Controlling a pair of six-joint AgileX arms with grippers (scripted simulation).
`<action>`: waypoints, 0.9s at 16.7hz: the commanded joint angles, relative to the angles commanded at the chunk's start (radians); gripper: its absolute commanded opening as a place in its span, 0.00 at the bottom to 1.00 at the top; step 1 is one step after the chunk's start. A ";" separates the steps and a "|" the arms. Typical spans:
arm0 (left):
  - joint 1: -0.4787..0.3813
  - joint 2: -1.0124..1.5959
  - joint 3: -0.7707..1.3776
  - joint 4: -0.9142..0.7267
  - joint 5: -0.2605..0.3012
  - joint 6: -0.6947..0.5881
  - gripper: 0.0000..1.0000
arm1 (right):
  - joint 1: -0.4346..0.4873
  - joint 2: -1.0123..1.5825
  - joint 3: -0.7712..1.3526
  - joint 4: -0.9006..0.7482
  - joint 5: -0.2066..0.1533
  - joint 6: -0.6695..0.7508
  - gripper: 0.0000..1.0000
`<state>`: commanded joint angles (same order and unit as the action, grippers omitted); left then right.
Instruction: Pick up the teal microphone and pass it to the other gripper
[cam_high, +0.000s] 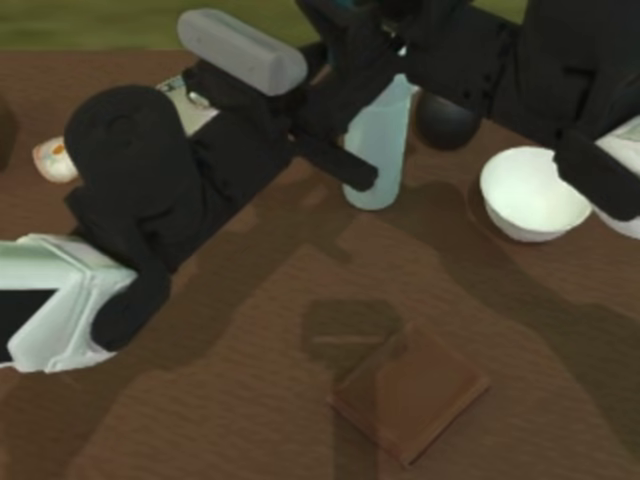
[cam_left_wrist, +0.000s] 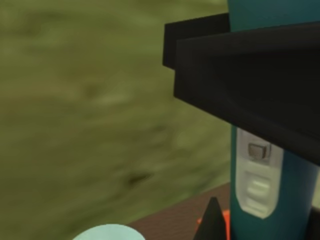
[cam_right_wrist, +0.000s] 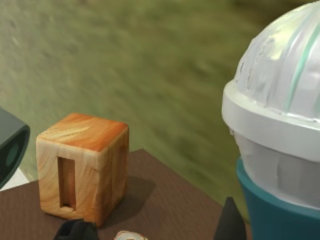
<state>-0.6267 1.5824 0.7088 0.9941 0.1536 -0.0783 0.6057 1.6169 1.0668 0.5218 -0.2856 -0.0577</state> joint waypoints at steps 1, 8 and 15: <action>0.000 0.000 0.000 0.000 0.000 0.000 0.08 | 0.000 0.000 0.000 0.000 0.000 0.000 0.00; 0.000 0.000 0.000 0.000 0.000 0.000 0.60 | 0.000 0.000 0.000 0.000 0.000 0.000 0.00; 0.000 0.000 0.000 0.000 0.000 0.000 1.00 | 0.000 0.000 0.000 0.000 0.000 0.000 0.00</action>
<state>-0.6267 1.5824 0.7088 0.9941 0.1536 -0.0783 0.6057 1.6169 1.0668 0.5218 -0.2856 -0.0577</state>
